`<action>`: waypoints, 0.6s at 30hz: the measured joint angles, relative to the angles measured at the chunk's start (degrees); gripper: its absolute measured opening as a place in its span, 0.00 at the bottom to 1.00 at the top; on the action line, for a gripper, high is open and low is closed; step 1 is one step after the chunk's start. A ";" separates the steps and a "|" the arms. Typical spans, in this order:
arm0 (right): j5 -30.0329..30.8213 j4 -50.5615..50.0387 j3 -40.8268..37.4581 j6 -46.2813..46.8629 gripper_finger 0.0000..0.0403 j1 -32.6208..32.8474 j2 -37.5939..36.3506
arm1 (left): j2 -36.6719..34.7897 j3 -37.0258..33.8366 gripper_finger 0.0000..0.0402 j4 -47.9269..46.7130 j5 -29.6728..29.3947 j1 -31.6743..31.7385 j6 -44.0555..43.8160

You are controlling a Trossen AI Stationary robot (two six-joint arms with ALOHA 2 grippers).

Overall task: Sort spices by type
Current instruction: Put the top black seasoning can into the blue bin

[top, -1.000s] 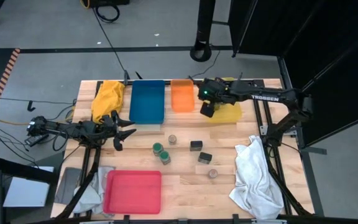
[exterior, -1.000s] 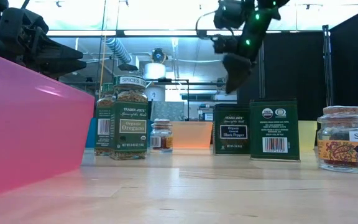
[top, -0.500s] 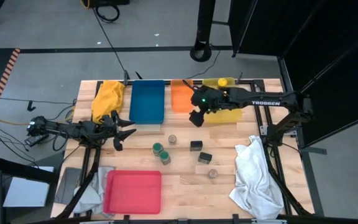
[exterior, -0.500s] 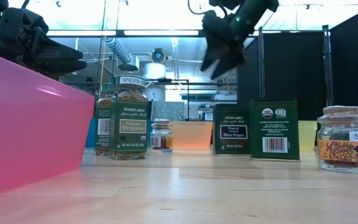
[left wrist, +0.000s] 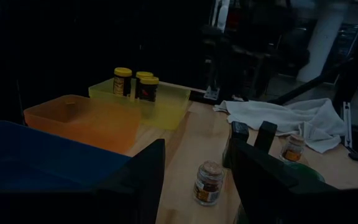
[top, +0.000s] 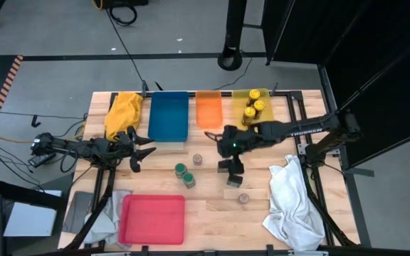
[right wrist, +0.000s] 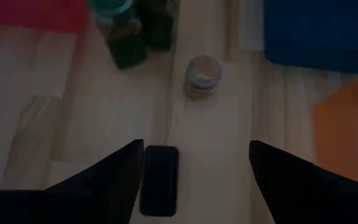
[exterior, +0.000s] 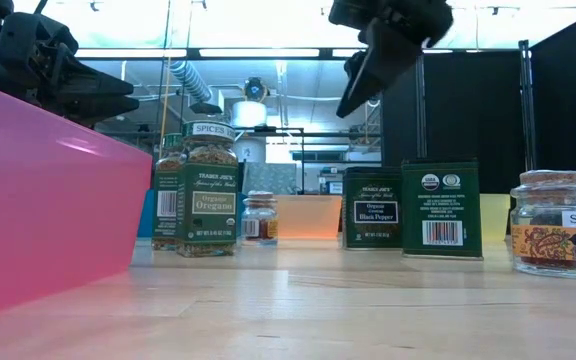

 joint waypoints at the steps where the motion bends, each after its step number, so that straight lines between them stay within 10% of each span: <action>1: 0.28 0.30 -0.46 0.34 0.75 0.45 0.00 | 0.02 0.02 0.46 0.01 0.00 0.00 0.00; 18: 1.28 13.18 -10.18 5.05 0.74 2.71 0.00 | 0.02 0.01 0.46 -0.05 0.00 0.00 0.02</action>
